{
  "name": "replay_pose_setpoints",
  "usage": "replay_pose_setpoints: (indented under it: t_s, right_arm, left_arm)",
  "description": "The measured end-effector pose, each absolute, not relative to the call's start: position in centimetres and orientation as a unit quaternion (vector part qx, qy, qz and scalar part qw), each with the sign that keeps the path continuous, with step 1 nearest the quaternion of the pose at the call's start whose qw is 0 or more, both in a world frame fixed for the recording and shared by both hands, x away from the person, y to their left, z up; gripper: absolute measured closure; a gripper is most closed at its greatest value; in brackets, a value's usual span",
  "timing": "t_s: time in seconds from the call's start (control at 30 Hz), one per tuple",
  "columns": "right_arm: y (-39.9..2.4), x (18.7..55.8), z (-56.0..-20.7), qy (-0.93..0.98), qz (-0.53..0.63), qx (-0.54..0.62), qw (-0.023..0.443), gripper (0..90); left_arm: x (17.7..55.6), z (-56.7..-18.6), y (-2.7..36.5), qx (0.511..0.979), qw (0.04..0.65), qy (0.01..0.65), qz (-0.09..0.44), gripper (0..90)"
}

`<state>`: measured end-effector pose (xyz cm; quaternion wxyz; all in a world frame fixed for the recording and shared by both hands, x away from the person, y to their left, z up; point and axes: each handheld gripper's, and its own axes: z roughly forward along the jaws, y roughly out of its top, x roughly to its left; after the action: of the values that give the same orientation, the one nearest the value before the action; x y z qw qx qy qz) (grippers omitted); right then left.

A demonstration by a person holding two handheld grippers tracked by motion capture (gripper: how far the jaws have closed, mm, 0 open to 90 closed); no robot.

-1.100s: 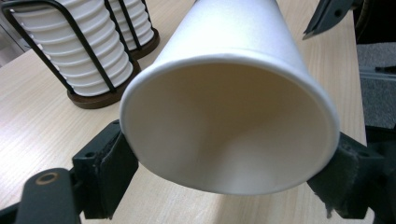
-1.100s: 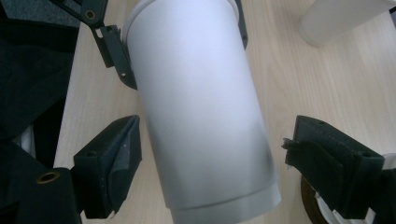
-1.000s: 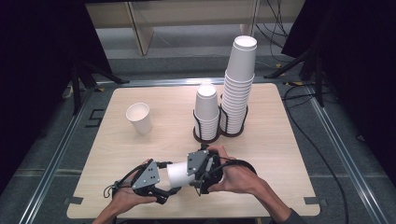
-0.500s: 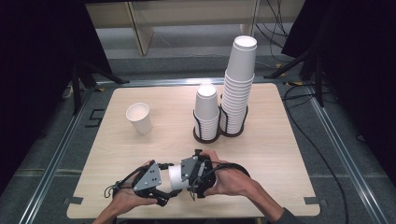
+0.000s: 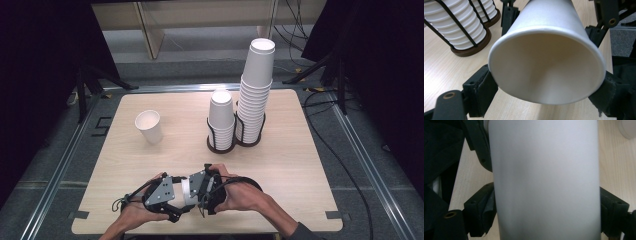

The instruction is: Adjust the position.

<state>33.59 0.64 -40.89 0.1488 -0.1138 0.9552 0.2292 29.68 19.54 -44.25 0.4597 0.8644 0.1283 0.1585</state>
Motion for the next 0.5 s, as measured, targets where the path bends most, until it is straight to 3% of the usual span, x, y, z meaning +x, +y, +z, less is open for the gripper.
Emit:
replay_pose_setpoints:
  t_s: [0.33, 0.5]
  right_arm:
    - [0.9, 33.72, -41.67, 0.957, 0.222, -0.122, 0.14, 23.2]
    - [0.62, 33.62, -41.44, 0.96, 0.229, -0.106, 0.12, 22.0]
  left_arm:
    - [29.59, -44.26, 19.52, 0.866, 0.458, 0.123, 0.157, 15.9]
    - [29.74, -44.51, 19.68, 0.855, 0.482, 0.125, 0.147, 11.1]
